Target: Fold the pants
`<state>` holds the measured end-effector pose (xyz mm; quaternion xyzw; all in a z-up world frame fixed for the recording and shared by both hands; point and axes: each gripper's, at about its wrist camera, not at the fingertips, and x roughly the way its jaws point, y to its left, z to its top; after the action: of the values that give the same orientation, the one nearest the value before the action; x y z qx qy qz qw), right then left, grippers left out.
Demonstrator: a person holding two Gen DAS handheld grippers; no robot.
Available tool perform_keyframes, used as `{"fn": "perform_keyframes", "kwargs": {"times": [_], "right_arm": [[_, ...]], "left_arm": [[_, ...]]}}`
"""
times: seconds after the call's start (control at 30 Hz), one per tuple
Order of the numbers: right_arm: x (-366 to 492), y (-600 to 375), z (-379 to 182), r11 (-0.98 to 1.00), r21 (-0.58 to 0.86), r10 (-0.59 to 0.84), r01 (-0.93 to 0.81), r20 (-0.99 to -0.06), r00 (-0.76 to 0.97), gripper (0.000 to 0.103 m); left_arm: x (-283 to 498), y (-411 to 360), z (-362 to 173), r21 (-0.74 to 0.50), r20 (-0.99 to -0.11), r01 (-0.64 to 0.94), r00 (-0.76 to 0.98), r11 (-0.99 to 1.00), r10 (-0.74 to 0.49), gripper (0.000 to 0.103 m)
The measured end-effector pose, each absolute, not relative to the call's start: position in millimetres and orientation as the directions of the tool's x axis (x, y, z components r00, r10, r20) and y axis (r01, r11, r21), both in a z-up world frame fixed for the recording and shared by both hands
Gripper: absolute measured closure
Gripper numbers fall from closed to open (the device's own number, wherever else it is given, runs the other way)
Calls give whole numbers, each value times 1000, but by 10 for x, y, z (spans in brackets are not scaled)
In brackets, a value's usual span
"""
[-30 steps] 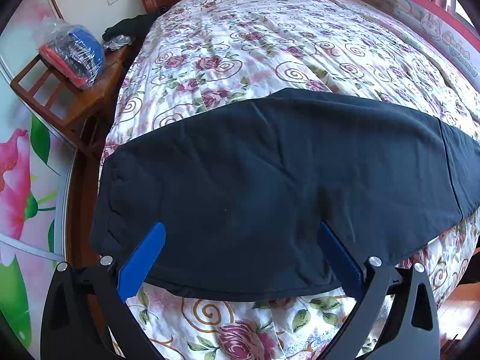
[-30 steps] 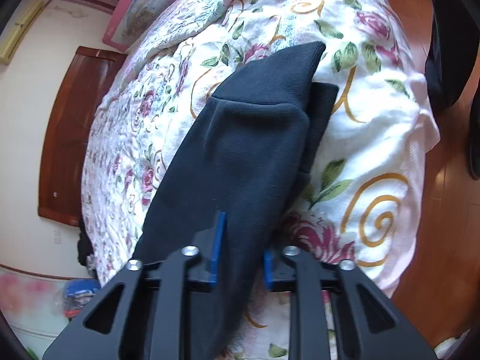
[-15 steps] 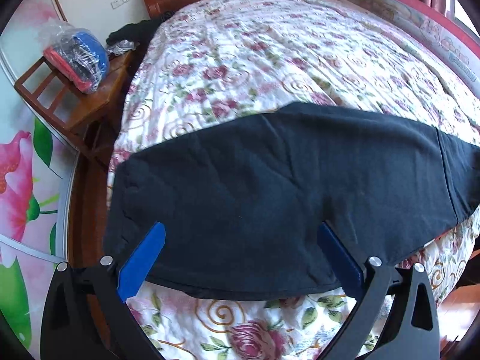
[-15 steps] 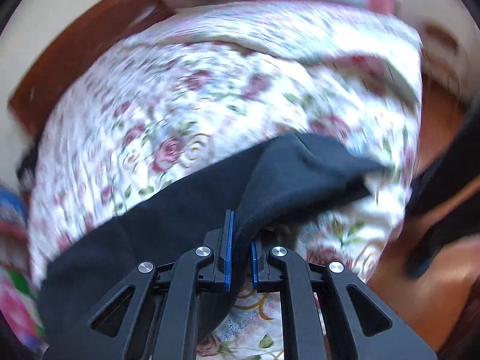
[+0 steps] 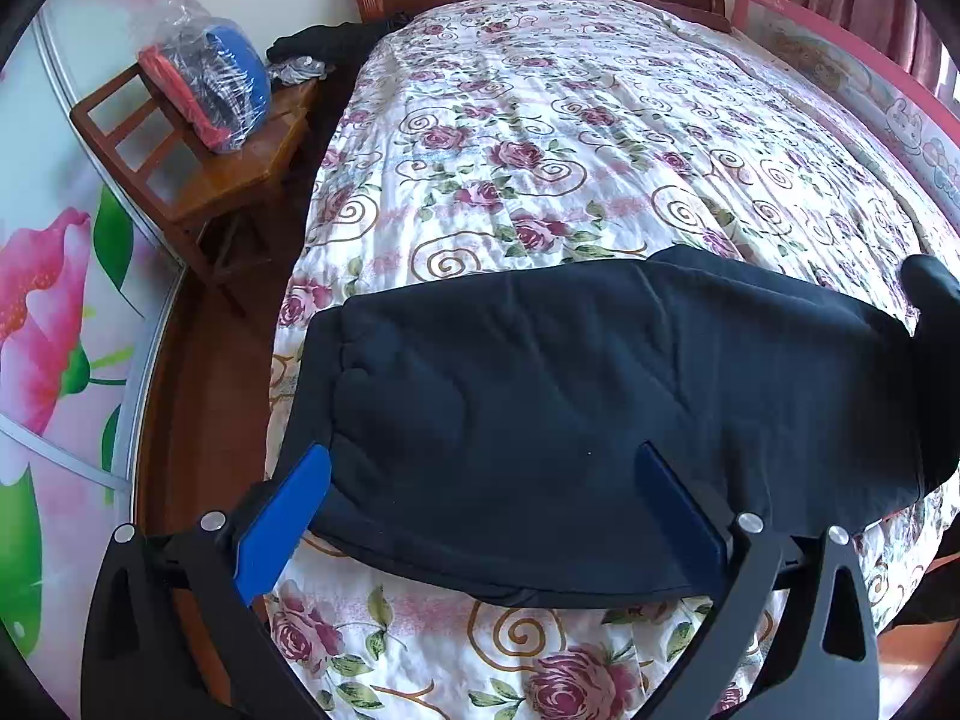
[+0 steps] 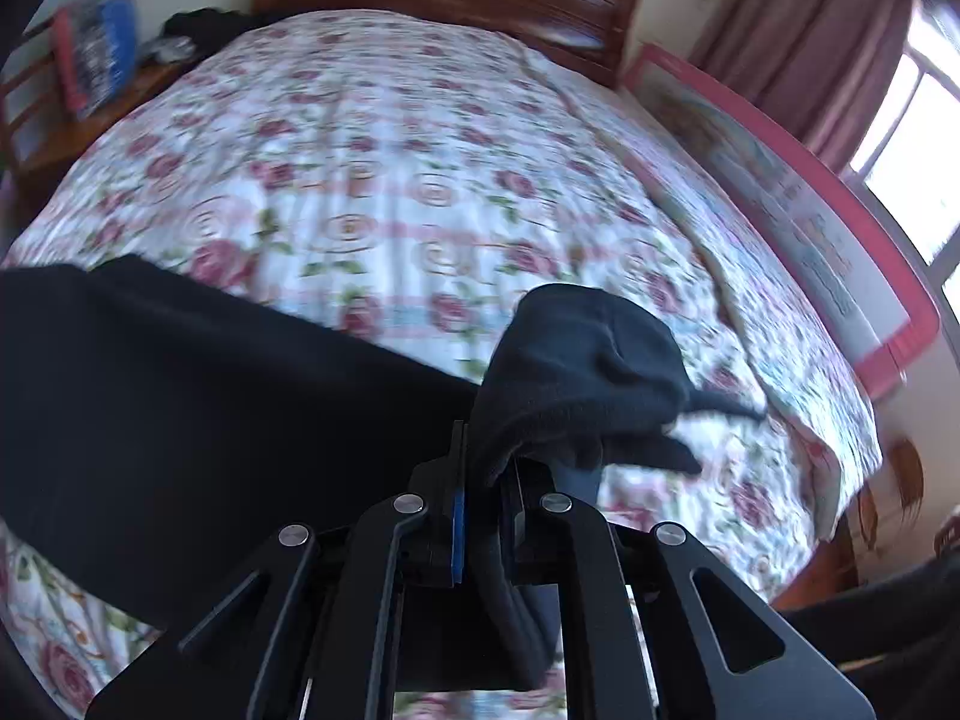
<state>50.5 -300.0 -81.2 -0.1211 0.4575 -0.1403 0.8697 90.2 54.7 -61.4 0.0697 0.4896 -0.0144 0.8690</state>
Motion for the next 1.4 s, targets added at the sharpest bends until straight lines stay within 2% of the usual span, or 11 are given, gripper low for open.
{"fn": "perform_keyframes", "kwargs": {"times": [0.2, 0.47, 0.67, 0.73, 0.8, 1.1, 1.13, 1.2, 1.27, 1.33, 1.4], "right_arm": [[446, -2173, -1302, 863, -503, -391, -52, -728, 563, 95], [136, -1780, -1636, 672, -725, -492, -153, -591, 638, 95], [-110, -1772, -1627, 646, -743, -473, -177, -571, 671, 95], [-166, -1724, -1718, 584, -784, -492, -210, -548, 676, 95], [-171, -1716, -1730, 625, -744, -455, -236, -592, 665, 95], [-165, -1740, -1852, 535, -794, -506, -289, -575, 643, 94], [-185, -1674, -1879, 521, -805, -515, -283, -561, 648, 90], [-190, -1630, -1754, 551, -794, -490, -257, -557, 670, 75], [-229, -1539, -1606, 531, -823, -479, -201, -487, 731, 37], [-222, -1456, -1579, 493, -850, -469, -187, -441, 765, 33], [-140, -1413, -1551, 534, -823, -446, -192, -467, 764, 33]], "left_arm": [[898, 543, -650, 106, -857, 106, 514, 989, 37, 2], [903, 549, -700, 105, -862, 108, 506, 989, 36, 2], [902, 540, -712, 108, -861, 108, 507, 988, 39, 2], [900, 532, -716, 109, -860, 110, 510, 988, 38, 2], [903, 522, -729, 107, -860, 112, 508, 988, 36, 2], [862, 491, -720, 114, -858, 124, 513, 986, 34, 2], [866, 501, -726, 113, -860, 121, 510, 986, 36, 2], [862, 521, -731, 111, -860, 117, 509, 987, 36, 2], [854, 538, -730, 118, -859, 116, 510, 986, 43, 2], [855, 564, -738, 118, -859, 111, 509, 987, 46, 2], [864, 586, -749, 111, -864, 105, 502, 988, 44, 2]]}}
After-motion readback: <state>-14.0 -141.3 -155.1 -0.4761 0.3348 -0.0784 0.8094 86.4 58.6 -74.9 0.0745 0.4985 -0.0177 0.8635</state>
